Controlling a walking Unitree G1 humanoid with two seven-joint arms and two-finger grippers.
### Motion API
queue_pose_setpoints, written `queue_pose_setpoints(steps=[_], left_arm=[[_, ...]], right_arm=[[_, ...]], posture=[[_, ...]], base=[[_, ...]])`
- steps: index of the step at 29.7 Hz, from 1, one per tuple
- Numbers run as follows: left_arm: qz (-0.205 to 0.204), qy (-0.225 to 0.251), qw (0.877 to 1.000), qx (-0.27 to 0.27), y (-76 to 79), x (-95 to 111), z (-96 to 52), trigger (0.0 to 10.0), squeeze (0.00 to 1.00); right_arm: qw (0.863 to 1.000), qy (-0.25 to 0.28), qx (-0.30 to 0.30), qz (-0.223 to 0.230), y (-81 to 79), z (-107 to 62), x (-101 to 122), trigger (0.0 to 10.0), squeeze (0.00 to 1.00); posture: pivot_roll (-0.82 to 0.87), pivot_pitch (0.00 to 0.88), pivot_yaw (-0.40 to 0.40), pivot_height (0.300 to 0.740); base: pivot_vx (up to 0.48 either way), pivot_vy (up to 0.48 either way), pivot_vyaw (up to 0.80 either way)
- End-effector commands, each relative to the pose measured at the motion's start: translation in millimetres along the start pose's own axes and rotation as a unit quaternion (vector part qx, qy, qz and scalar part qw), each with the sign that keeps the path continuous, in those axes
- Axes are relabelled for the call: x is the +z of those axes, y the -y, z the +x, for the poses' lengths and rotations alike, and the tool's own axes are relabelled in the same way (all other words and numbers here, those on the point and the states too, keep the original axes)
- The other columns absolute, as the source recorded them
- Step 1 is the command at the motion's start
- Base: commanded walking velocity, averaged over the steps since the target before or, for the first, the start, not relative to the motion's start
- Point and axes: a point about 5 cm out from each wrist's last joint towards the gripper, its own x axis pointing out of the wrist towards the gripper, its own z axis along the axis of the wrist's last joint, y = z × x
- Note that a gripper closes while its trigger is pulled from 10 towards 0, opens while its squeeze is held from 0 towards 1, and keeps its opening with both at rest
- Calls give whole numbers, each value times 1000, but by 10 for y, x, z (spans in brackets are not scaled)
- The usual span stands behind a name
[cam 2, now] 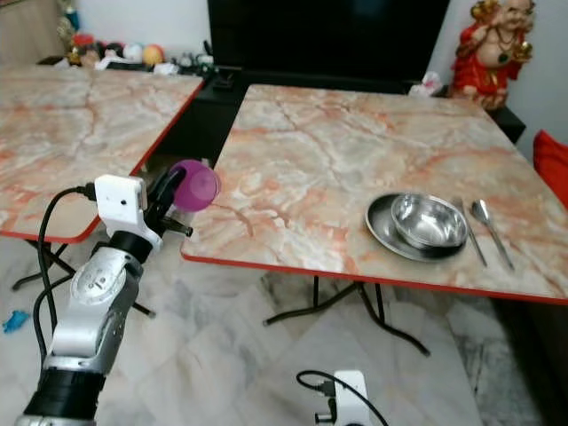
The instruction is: Setting the table
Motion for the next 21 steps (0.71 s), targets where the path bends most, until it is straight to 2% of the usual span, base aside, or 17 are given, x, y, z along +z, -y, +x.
queue_pose_setpoints(steps=[1, 11, 21], left_arm=[[3, 9, 1000, -7, 28, 41, 32, 10000, 0], [45, -6, 999, -24, -133, 29, -1, 10000, 0], [48, -17, 998, -36, -144, -5, -8, 10000, 0]], right_arm=[[1000, -1, -2, 1, 18, -5, -15, 10000, 0], [1000, -2, -3, 3, 15, -5, -18, 10000, 0], [1000, 0, -10, 14, 24, -7, -20, 10000, 0]], posture=[[149, 0, -61, 740], [151, 0, -59, 740], [153, 0, -63, 740]], base=[[0, -296, 0], [0, -296, 0], [0, -290, 0]])
